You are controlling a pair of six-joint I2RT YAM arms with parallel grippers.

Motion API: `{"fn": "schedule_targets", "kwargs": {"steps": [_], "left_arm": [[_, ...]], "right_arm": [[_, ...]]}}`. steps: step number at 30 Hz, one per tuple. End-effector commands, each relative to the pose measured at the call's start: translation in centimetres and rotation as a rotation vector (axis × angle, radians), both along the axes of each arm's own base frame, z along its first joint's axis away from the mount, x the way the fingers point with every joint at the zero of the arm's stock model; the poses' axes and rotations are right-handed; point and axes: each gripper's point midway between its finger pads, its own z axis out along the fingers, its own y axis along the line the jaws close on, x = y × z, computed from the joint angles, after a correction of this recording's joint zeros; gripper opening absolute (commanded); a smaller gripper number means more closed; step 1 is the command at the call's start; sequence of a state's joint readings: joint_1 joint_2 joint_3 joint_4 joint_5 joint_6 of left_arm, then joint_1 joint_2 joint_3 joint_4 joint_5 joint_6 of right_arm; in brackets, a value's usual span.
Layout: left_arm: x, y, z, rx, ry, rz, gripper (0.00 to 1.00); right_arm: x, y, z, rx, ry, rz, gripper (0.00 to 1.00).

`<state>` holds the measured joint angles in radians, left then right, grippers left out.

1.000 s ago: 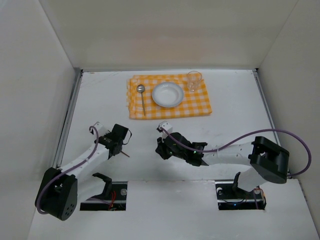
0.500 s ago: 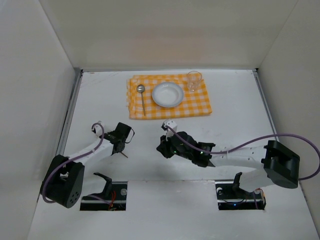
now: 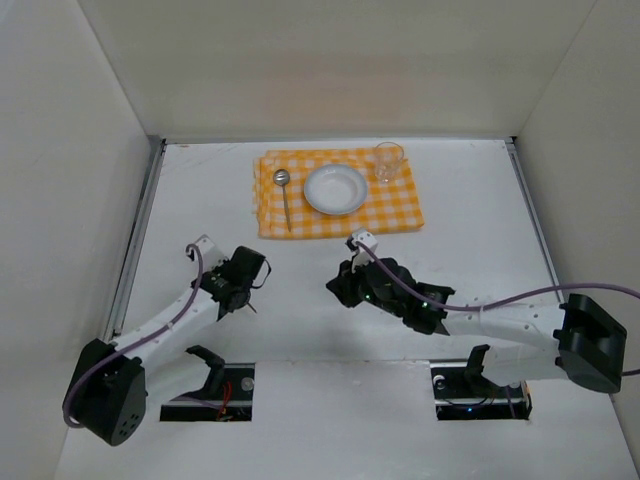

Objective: Set the dinner table for one person

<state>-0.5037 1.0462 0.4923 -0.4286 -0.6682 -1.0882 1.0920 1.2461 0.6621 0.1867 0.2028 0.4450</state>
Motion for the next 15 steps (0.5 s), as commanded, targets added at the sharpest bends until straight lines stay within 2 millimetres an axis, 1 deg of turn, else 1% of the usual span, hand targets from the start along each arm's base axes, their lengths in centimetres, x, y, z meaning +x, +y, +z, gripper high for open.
{"fn": "schedule_targets", "kwargs": {"steps": [1,4,5,6,9,11,12,13,14,15], "left_arm": [[1.9,-1.5,4.3,0.029,-0.082,-0.067,0.00],[3.6,-4.7,7.2,0.017,-0.136,-0.159,0.00],[4.6,-6.7,8.7,0.007,-0.164,-0.203,0.00],[5.3,-8.0,9.6,0.001,-0.178,-0.235,0.00],[8.2,-14.0,13.0,-0.041,-0.256,-0.366,0.00],[10.1,-18.0,14.6,-0.083,-0.295,-0.446,0.00],[11.1,-20.4,15.2,-0.110,-0.310,-0.489,0.00],[11.8,-21.7,15.6,-0.127,-0.316,-0.509,0.00],[12.6,-24.0,15.9,-0.149,-0.323,-0.542,0.00],[13.1,-25.3,16.1,-0.161,-0.326,-0.562,0.00]], "right_arm": [[1.3,-0.9,2.2,0.074,-0.035,-0.067,0.17],[2.7,-2.7,3.1,0.105,-0.052,-0.147,0.25],[3.2,-3.5,3.7,0.121,-0.063,-0.179,0.27],[3.5,-4.2,4.0,0.132,-0.073,-0.202,0.29],[5.0,-7.8,6.0,0.196,-0.116,-0.327,0.35],[5.6,-10.5,7.3,0.245,-0.147,-0.405,0.37],[5.9,-12.2,8.0,0.282,-0.163,-0.451,0.38],[6.0,-13.2,8.5,0.309,-0.170,-0.479,0.39],[6.1,-14.5,8.9,0.343,-0.175,-0.516,0.39],[6.2,-15.3,9.2,0.359,-0.178,-0.534,0.39]]}}
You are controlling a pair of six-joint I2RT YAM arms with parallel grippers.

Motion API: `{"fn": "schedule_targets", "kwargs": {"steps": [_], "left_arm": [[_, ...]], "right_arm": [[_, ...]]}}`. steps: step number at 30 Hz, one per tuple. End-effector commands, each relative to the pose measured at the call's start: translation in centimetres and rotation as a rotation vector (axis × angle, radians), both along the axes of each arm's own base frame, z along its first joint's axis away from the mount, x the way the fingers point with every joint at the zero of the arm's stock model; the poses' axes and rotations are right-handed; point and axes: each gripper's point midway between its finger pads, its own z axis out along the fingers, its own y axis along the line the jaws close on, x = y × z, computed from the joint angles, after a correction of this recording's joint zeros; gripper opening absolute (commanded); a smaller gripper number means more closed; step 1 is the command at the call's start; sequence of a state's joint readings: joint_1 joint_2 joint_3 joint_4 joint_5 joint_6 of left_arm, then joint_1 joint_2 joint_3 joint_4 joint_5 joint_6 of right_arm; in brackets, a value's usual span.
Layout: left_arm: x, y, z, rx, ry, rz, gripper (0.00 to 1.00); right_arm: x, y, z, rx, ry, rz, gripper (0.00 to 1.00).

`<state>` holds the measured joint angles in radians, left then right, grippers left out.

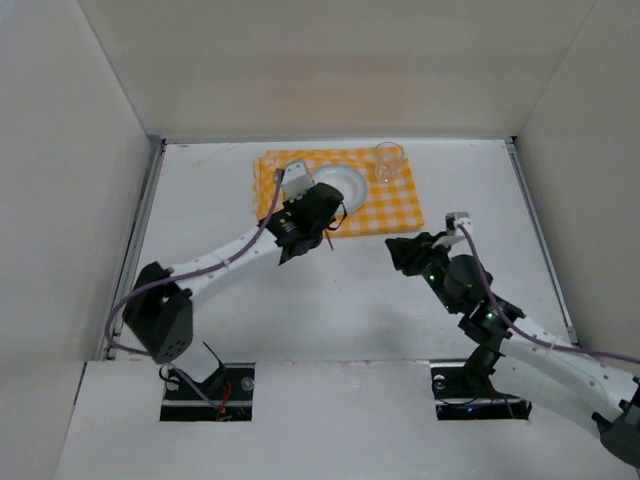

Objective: Set the dinner table for one person

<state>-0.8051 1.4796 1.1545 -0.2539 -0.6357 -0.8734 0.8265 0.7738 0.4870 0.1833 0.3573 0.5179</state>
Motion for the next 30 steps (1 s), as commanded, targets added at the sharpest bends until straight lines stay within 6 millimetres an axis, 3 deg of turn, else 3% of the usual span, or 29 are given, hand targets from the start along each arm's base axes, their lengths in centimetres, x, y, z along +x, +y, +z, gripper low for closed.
{"fn": "schedule_targets", "kwargs": {"steps": [1,7,14,20,30], "left_arm": [[2.5,-6.8,2.6,-0.070,-0.062,-0.148,0.00],[6.0,-14.7,1.2,-0.116,-0.036,-0.258,0.00],[9.8,-18.8,-1.0,-0.135,-0.004,-0.307,0.00],[11.8,-20.2,-2.7,-0.123,0.020,-0.312,0.00],[14.6,-19.9,-6.0,-0.104,0.072,-0.315,0.00]], "right_arm": [[0.8,-3.5,1.6,0.107,-0.030,-0.125,0.39],[1.0,-4.7,1.5,0.137,-0.016,-0.144,0.36],[1.0,-4.6,1.3,0.141,-0.014,-0.142,0.37],[0.9,-4.5,1.1,0.141,-0.011,-0.136,0.37],[1.0,-4.3,1.0,0.138,-0.007,-0.131,0.37]]}}
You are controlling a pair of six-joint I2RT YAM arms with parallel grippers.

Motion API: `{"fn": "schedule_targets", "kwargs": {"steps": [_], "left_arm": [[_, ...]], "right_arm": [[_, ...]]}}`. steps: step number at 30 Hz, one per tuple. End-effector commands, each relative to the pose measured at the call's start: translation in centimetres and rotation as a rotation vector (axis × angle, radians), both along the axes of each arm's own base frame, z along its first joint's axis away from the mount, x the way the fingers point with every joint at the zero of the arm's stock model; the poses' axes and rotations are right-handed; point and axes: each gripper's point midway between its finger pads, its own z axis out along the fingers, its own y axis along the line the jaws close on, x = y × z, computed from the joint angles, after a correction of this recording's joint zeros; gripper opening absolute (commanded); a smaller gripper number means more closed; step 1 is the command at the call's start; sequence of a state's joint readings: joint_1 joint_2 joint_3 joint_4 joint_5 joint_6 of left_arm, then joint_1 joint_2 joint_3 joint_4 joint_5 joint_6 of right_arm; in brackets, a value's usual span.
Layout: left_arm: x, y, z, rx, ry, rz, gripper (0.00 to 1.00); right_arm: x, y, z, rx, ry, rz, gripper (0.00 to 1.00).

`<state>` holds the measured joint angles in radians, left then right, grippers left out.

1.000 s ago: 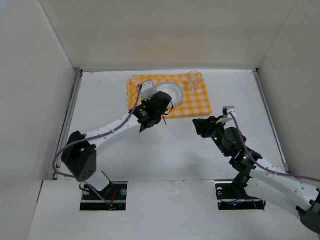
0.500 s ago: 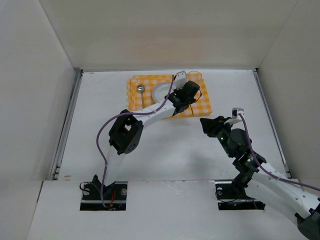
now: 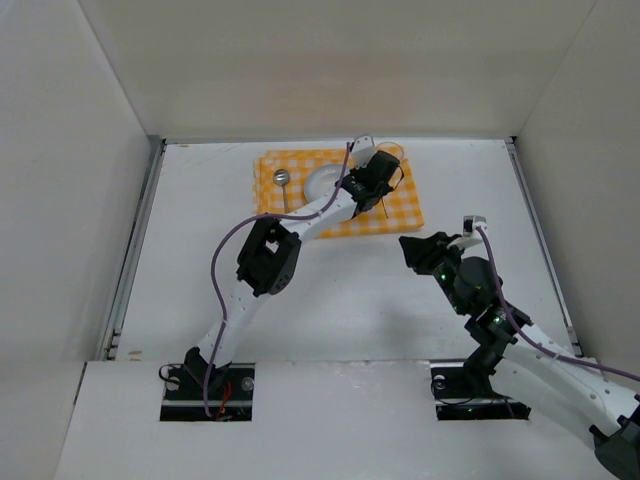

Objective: Set the dinner table for one person

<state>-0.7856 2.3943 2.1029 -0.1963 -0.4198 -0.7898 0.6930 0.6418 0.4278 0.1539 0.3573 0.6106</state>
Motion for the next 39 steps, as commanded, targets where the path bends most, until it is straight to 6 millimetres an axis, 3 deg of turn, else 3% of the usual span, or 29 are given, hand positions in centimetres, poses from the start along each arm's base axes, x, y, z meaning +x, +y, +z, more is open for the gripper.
{"fn": "schedule_targets", "kwargs": {"steps": [1,7,19,31,35,39], "left_arm": [[-0.4,-0.9,0.8,-0.009,0.044,-0.123,0.00],[0.8,-0.9,-0.2,-0.022,0.067,-0.174,0.01],[0.7,-2.8,-1.2,-0.026,0.060,-0.243,0.02],[1.1,-2.9,-2.8,-0.023,0.085,-0.233,0.04],[1.0,-2.8,-3.3,-0.024,0.094,-0.226,0.06],[1.1,-2.5,-3.3,-0.021,0.095,-0.219,0.15]], "right_arm": [[0.1,0.2,0.5,0.022,-0.014,0.010,0.37],[0.3,0.7,0.1,0.018,-0.005,0.025,0.37],[0.4,0.9,-0.1,0.018,-0.002,0.029,0.37],[0.3,1.0,0.1,0.023,-0.008,0.036,0.37],[0.2,0.9,0.1,0.026,-0.010,0.036,0.37],[0.3,0.9,0.0,0.025,-0.006,0.036,0.37]]}}
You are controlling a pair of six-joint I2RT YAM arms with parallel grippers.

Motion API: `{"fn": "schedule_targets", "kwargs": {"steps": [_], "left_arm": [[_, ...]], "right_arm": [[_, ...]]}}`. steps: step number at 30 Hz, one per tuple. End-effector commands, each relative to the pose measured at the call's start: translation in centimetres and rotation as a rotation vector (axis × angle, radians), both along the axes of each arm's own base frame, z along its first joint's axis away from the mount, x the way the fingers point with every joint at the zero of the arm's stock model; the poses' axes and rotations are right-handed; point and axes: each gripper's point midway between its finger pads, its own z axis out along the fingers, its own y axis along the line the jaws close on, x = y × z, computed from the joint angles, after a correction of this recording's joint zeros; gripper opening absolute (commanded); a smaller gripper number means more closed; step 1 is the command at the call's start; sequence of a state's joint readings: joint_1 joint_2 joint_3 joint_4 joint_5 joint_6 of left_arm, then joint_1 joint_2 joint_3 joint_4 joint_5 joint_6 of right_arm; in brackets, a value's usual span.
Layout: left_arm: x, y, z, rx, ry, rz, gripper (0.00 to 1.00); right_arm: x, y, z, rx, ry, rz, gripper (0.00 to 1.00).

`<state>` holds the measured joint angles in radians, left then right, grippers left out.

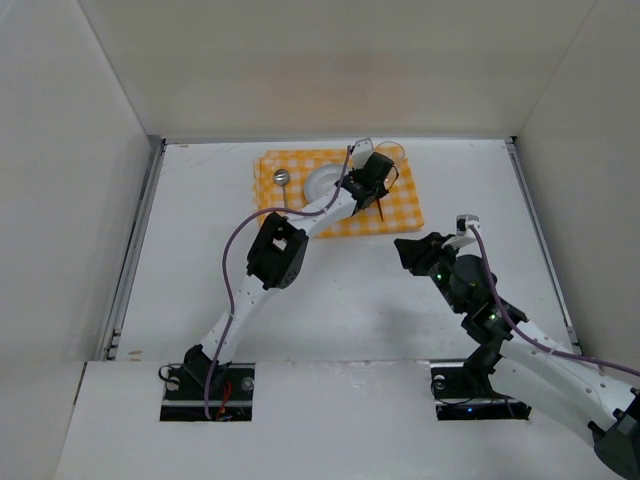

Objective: Set the dinner table for one person

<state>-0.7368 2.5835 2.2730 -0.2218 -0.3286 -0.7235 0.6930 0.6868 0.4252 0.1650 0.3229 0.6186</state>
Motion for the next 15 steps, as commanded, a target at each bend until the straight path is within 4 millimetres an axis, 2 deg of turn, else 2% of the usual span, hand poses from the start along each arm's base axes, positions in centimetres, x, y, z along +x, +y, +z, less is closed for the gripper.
{"fn": "schedule_targets", "kwargs": {"steps": [1,8,11,15], "left_arm": [[-1.7,-2.3,2.3,-0.066,0.045,-0.153,0.19],[-2.3,-1.7,4.9,-0.046,0.002,-0.172,0.42],[-3.3,-1.6,6.9,-0.037,-0.019,-0.196,0.47],[-5.1,-1.3,10.8,-0.035,-0.076,-0.237,0.54]], "right_arm": [[0.1,0.0,1.1,0.039,-0.038,0.002,0.37],[0.2,0.1,1.1,0.037,-0.035,0.002,0.37],[0.2,0.0,1.1,0.039,-0.038,0.000,0.37],[-0.1,-0.5,1.7,0.057,-0.061,-0.012,0.37]]}}
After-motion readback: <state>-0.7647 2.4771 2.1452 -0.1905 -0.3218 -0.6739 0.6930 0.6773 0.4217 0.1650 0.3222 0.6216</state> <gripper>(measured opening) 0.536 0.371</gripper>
